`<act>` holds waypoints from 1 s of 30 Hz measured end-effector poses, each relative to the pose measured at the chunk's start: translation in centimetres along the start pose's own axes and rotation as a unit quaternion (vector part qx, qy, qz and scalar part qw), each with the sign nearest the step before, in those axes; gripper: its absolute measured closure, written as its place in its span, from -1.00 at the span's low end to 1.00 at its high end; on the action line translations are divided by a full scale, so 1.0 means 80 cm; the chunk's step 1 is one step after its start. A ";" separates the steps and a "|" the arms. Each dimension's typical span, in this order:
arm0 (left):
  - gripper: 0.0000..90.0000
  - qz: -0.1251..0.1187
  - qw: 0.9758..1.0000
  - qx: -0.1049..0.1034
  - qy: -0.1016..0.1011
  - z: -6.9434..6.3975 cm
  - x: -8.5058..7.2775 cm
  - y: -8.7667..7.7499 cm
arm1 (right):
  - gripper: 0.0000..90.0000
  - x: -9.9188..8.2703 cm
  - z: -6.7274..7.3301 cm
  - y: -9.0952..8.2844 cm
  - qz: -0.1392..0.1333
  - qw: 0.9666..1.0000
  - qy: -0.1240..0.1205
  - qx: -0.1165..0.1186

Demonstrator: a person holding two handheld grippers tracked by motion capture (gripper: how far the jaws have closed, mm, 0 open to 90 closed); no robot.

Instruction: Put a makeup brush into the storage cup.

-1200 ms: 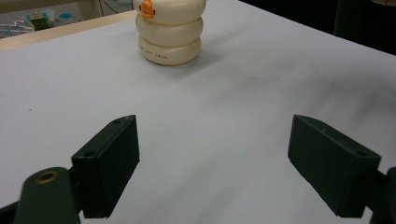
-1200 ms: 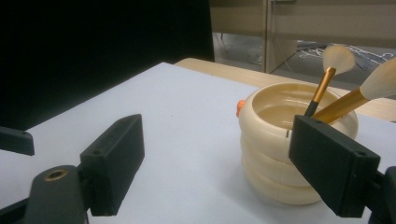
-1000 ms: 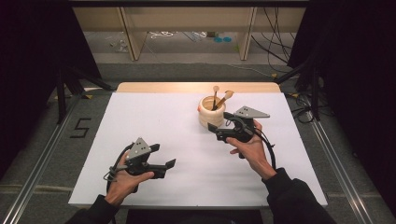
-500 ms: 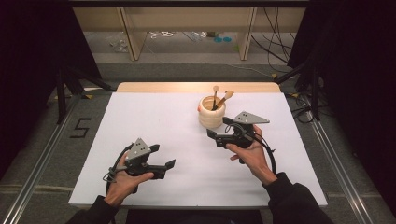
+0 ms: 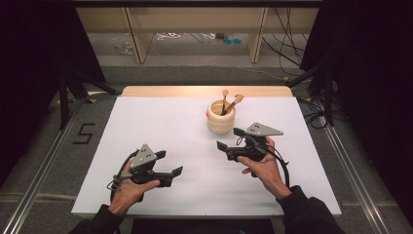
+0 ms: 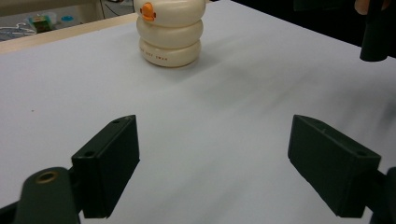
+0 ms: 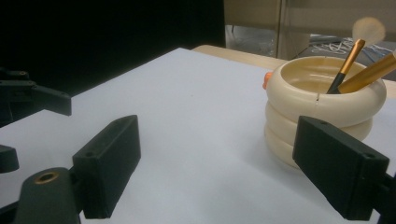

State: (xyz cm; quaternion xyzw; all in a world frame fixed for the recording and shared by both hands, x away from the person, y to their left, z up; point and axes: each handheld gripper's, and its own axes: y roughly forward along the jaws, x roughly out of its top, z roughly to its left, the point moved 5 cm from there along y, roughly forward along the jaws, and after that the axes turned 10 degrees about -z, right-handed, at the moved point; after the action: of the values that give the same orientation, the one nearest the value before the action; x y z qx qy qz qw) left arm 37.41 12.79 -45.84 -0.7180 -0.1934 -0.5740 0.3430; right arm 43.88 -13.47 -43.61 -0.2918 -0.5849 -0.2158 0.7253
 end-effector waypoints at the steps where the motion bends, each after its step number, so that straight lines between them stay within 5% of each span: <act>1: -0.63 0.000 1.000 0.000 0.000 0.000 0.000 0.000 | -0.64 -0.001 0.001 -0.002 0.005 1.000 0.000 -0.003; 30: -0.63 -0.003 1.000 -0.002 -0.001 -0.002 0.000 0.001 | -0.64 -0.025 0.023 -0.026 0.014 1.000 -0.011 0.010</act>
State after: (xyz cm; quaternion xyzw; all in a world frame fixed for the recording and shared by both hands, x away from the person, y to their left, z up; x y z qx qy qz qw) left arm 37.36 12.65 -45.82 -0.7184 -0.1946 -0.5747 0.3401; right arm 40.75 -13.83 -44.92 -0.2953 -0.5908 -0.1966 0.7247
